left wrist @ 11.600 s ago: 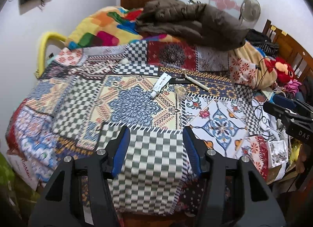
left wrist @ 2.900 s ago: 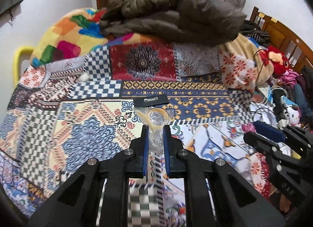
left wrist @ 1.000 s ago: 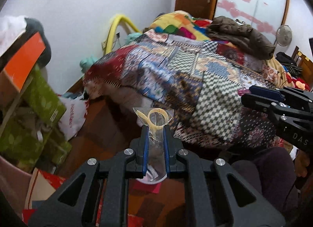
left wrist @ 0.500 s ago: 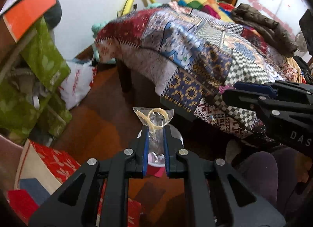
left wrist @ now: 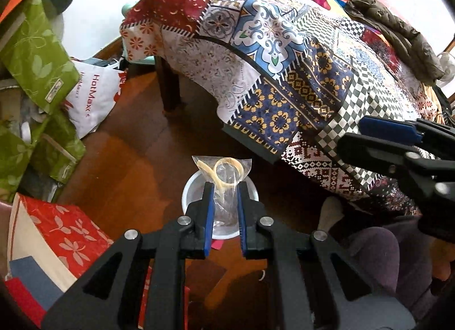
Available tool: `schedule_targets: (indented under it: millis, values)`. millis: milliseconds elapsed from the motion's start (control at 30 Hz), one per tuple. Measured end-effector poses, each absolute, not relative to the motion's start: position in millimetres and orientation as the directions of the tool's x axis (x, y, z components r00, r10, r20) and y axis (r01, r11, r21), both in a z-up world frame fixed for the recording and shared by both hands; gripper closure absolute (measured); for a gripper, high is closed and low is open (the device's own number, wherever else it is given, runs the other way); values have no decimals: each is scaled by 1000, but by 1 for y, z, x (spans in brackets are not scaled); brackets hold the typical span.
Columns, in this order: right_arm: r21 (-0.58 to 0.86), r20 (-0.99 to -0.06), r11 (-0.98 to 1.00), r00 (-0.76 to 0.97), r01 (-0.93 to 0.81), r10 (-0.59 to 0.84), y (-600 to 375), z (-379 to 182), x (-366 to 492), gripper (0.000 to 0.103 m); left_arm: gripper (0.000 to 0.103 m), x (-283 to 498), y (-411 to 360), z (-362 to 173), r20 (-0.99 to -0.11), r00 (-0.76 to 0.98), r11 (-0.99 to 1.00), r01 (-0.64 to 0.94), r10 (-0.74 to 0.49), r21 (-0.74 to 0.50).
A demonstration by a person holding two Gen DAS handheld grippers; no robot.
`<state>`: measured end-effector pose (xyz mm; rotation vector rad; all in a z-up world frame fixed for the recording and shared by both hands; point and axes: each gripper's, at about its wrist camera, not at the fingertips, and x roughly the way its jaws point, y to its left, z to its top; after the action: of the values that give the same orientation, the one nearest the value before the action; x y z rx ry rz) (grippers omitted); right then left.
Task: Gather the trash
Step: 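Open both tools over the bin to drop the bag and clip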
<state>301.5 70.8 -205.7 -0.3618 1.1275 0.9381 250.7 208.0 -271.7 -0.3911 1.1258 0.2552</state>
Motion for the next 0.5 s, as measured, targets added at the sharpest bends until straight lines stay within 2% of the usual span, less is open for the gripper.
schedule_targets:
  millis: [67, 100, 133, 500]
  values:
    - [189, -884, 592, 126, -783, 450, 66, -203, 305, 57, 73, 258, 208, -277, -921, 391, 901, -397, -7, -175]
    - [182, -884, 596, 135, -782, 447, 64, -201, 307, 57, 58, 260, 209, -279, -924, 382, 897, -407, -6, -174]
    - [174, -884, 601, 145, -780, 444, 61, -199, 308, 57, 54, 260, 209, -280, -923, 385, 893, -415, -2, -175]
    - [146, -858, 649, 231, -747, 459, 17, -171, 314, 57, 54, 246, 191, -236, -889, 457, 912, -380, 41, -153]
